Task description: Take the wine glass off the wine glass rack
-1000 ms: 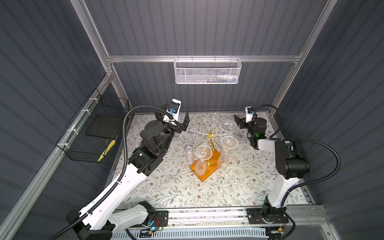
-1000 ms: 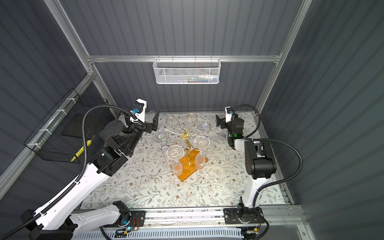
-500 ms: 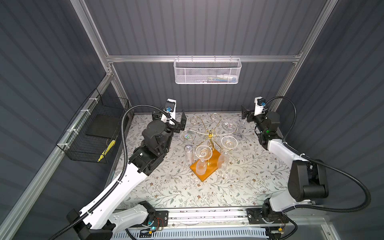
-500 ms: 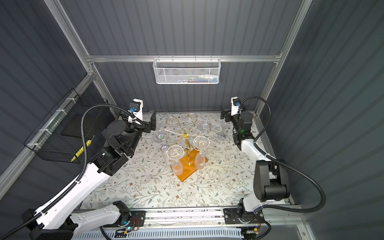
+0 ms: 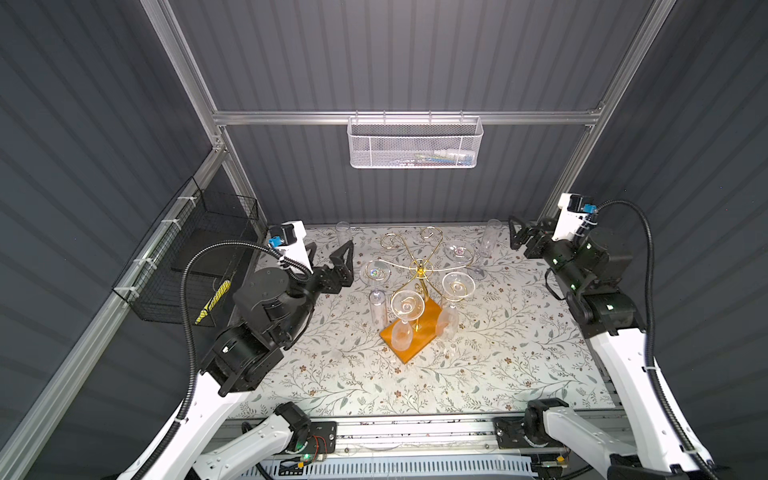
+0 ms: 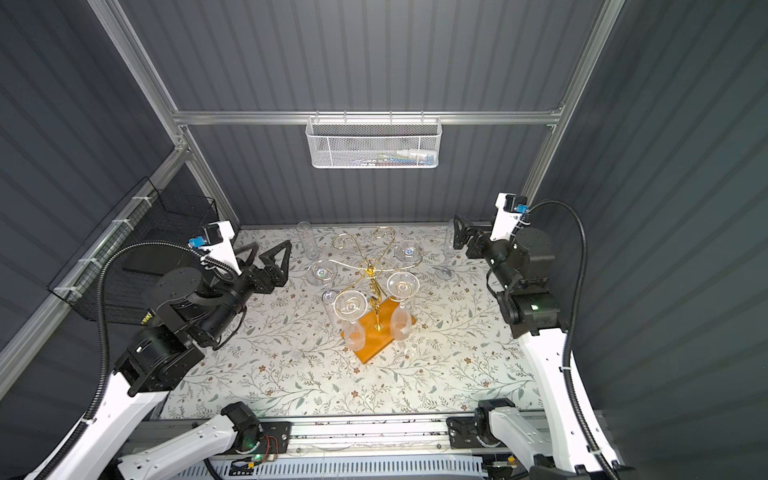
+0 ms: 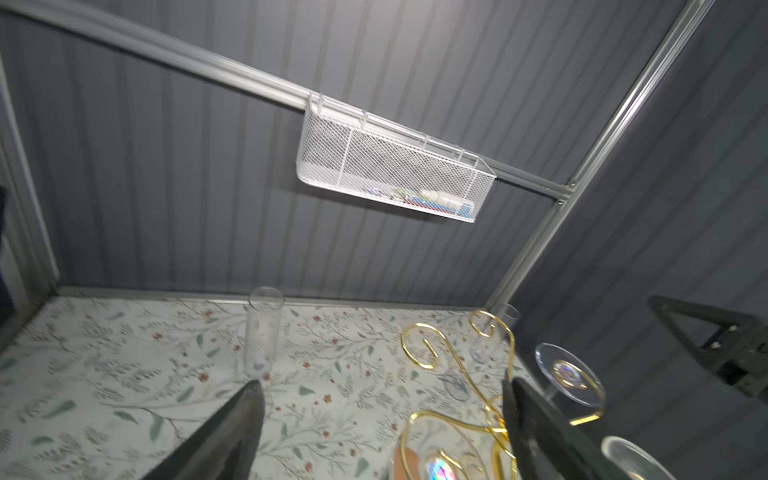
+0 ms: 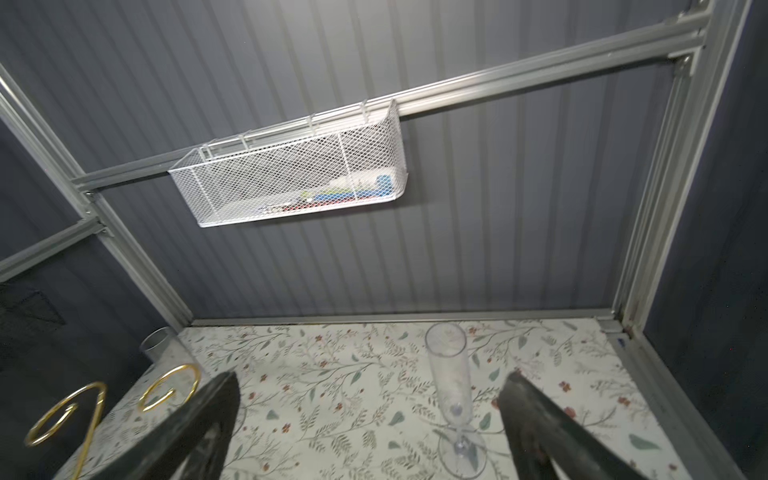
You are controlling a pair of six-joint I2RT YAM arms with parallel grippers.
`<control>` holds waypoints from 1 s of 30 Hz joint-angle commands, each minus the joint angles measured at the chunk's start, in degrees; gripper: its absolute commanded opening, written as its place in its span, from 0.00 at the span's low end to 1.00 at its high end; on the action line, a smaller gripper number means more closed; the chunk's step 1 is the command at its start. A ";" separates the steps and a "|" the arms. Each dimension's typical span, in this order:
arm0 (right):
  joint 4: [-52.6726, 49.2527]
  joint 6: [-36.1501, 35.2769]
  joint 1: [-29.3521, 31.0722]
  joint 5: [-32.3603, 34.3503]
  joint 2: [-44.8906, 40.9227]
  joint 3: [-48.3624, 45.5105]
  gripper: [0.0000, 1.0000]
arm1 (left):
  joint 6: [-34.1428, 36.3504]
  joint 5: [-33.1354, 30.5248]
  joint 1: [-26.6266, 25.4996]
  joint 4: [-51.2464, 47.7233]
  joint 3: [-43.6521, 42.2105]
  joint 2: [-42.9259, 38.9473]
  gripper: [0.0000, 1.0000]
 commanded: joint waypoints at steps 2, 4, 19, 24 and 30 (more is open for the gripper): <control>-12.33 4.64 0.19 -8.22 -4.23 -2.38 0.99 | -14.33 10.72 -0.01 -4.54 -2.40 -2.27 0.91; -14.01 5.29 0.17 -12.70 -5.64 -2.54 0.99 | -19.36 14.80 -0.03 -3.47 -4.75 -2.85 0.91; -16.74 6.88 0.18 -12.93 -10.00 -5.32 0.99 | -45.86 23.11 -0.05 21.45 -23.24 -2.05 0.78; -17.01 6.87 0.22 -12.17 -9.60 -5.29 0.99 | -47.25 21.58 -0.05 20.87 -22.93 -2.14 0.70; -16.72 7.25 0.18 -11.71 -9.04 -5.45 0.99 | -50.00 19.28 -0.04 22.43 -24.38 -4.17 0.65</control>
